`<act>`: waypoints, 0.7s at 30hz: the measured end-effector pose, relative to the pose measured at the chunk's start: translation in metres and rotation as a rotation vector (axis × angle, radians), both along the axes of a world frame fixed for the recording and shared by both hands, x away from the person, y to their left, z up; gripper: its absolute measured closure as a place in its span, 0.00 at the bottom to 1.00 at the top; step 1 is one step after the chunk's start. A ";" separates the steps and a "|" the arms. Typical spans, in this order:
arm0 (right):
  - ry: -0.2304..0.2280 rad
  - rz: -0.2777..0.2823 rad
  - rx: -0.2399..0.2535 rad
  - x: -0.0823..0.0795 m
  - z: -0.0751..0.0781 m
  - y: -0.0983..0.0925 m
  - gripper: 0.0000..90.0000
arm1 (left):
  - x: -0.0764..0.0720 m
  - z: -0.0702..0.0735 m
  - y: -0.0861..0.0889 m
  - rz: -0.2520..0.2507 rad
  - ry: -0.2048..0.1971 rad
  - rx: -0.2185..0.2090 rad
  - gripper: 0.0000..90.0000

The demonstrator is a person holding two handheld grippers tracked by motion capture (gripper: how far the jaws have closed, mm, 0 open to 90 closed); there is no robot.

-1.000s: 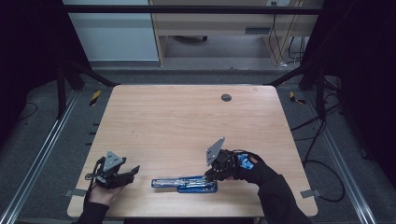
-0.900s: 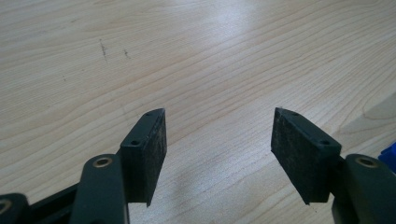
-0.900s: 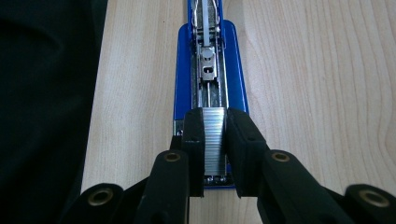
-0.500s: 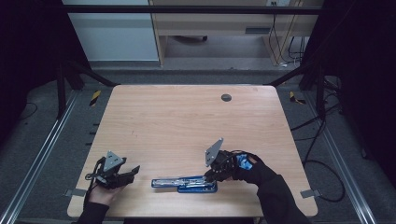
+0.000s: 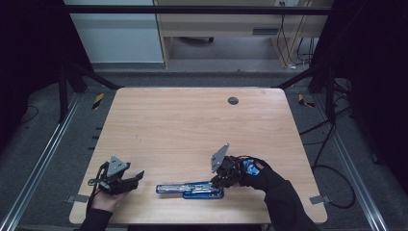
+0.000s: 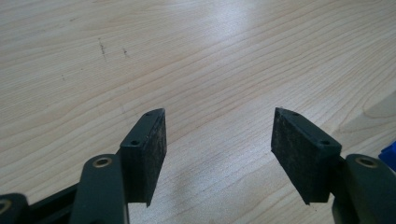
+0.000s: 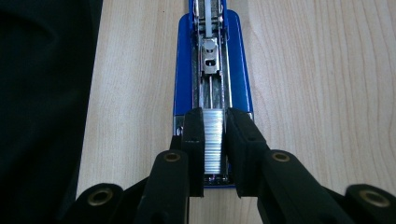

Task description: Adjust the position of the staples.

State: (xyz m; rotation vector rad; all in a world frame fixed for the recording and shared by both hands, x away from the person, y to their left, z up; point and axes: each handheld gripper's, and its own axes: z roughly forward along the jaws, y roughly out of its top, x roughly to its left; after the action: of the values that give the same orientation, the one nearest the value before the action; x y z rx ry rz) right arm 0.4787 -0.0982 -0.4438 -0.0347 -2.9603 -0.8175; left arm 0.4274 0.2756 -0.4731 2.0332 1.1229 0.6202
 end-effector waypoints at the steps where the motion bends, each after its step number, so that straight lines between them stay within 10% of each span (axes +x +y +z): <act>1: 0.003 -0.002 0.001 0.000 0.000 0.000 0.86 | 0.000 0.000 0.000 0.000 0.000 0.000 0.40; 21: -0.010 -0.068 0.057 0.001 0.004 -0.007 0.80 | 0.000 0.000 0.000 -0.002 0.003 0.001 0.39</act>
State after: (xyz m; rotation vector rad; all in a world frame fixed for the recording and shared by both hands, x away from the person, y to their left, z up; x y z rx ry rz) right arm 0.4794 -0.1049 -0.4395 -0.1295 -2.9584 -0.9126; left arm 0.4275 0.2756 -0.4731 2.0366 1.1225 0.6170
